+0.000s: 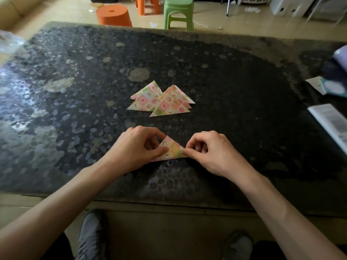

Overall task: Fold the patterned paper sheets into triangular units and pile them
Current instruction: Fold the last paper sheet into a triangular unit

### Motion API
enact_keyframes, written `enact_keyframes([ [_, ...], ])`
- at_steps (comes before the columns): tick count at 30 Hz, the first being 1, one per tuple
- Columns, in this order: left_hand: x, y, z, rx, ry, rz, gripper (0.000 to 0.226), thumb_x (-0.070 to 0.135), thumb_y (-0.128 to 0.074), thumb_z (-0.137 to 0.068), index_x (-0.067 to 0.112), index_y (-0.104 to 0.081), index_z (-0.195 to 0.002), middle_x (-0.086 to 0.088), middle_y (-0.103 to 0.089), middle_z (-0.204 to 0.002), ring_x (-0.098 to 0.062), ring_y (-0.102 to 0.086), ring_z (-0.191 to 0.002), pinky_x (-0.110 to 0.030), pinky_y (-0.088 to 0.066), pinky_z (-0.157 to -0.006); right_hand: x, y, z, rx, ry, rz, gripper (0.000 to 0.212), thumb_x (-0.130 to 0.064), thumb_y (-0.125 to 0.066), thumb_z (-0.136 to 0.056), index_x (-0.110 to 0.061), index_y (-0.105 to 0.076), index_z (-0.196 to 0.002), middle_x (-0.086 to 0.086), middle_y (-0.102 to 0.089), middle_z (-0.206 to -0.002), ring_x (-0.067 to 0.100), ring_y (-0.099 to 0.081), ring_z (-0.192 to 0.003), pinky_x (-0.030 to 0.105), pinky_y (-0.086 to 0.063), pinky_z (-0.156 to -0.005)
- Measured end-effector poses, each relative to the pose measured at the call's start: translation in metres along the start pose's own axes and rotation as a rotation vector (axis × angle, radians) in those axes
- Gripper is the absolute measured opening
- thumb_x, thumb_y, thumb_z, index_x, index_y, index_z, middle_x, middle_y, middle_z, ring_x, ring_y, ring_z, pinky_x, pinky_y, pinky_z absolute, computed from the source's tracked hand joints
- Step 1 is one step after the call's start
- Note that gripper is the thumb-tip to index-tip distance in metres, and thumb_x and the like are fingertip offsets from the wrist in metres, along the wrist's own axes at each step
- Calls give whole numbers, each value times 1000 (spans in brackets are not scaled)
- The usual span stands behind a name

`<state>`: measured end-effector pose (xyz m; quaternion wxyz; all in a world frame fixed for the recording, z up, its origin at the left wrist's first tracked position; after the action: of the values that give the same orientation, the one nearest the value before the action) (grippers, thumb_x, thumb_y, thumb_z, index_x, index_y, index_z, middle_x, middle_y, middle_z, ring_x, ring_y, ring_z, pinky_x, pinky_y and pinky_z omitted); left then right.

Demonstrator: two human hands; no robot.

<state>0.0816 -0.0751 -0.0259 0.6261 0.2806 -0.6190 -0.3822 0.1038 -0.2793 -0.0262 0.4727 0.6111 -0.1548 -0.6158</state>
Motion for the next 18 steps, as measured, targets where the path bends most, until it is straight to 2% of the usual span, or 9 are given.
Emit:
enact_keyframes([
  [3, 0, 1, 0, 12, 3, -4, 28, 58, -76, -80, 41, -71, -102, 20, -68, -81, 8, -64, -76, -19, -55, -68, 0, -1, 1, -7, 6, -12, 11, -47, -74, -91, -36, -71, -91, -13, -64, -86, 4, -60, -74, 22, -50, -66],
  [7, -2, -2, 2, 26, 24, -18, 25, 59, -78, -77, 40, -68, -90, 19, -66, -76, 6, -62, -74, -20, -50, -64, 1, 0, 1, -17, 14, -49, 10, -45, -76, -91, -36, -72, -92, -12, -65, -83, 4, -60, -71, 22, -48, -64],
  [18, -4, -5, 3, 26, 106, -112, 33, 66, -78, -72, 37, -70, -86, 18, -64, -71, 4, -58, -67, -22, -42, -58, 2, -3, 1, -35, 19, -52, 6, -40, -76, -91, -38, -71, -94, -13, -64, -86, 7, -62, -73, 24, -52, -66],
])
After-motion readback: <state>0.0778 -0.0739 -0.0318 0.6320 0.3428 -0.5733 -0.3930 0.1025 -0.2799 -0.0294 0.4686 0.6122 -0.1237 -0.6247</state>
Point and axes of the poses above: each hand's wrist, its own z-axis away from the middle knuckle, its own y-axis out of the back of the hand, x = y × z, the point moved 6 cm from there along -z, towards the middle knuckle
